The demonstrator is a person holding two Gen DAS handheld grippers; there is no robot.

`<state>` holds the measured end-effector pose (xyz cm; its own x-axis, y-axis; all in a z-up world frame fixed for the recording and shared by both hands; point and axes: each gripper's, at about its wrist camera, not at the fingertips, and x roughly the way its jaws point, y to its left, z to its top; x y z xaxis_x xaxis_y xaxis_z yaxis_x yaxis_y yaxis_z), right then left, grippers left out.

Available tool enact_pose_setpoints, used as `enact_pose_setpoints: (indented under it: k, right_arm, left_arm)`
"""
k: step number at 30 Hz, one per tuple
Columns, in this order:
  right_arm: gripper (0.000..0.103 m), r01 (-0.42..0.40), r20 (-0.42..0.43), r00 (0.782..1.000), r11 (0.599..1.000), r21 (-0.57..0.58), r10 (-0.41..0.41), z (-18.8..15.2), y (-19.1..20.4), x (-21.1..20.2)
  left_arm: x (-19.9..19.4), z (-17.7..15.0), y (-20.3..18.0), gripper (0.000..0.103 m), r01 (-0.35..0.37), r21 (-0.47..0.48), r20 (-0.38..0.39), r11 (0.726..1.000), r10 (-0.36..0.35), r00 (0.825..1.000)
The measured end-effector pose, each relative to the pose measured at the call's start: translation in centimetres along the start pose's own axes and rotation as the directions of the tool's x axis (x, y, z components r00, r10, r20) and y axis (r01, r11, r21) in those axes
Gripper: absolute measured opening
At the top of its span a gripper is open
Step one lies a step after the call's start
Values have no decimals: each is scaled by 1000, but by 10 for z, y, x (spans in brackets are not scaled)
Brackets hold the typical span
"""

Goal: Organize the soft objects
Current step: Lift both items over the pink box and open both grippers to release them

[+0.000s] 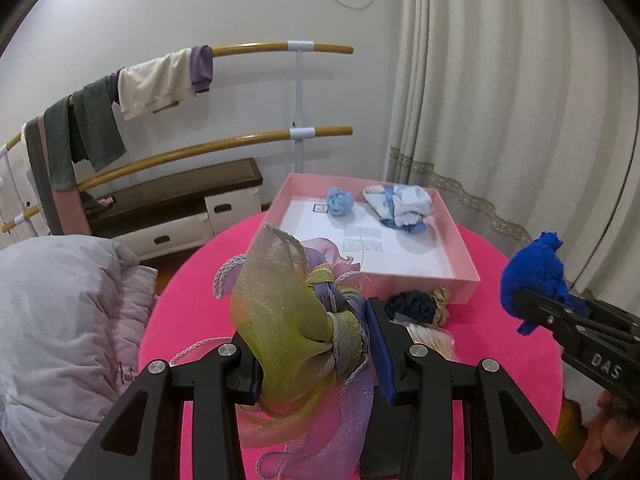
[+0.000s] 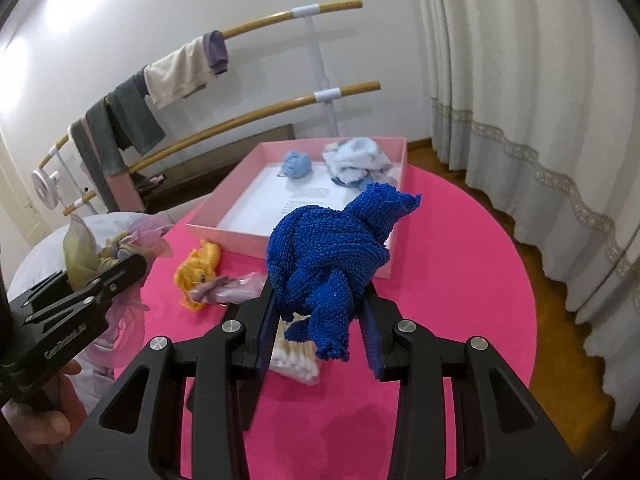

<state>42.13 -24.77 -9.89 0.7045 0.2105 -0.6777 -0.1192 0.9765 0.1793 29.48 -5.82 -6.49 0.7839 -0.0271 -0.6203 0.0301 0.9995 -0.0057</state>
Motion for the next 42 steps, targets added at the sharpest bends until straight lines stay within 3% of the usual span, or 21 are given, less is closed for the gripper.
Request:
enact_pose_setpoints:
  k: [11, 21, 30, 42]
  right_arm:
    - [34, -37, 38, 999, 998, -50, 39, 13, 24, -19]
    - [34, -62, 76, 995, 994, -94, 69, 60, 28, -9]
    - [34, -93, 16, 995, 992, -90, 94, 113, 23, 56]
    - [34, -102, -151, 984, 993, -64, 91, 149, 19, 174]
  left_arm:
    - [-10, 19, 6, 39, -10, 0, 28, 1000, 10, 1000]
    - [31, 62, 25, 39, -21, -18, 30, 1000, 21, 999]
    - [111, 120, 34, 39, -3, -1, 4, 1000, 3, 1000]
    - [275, 194, 33, 40, 9, 24, -131, 1000, -6, 991]
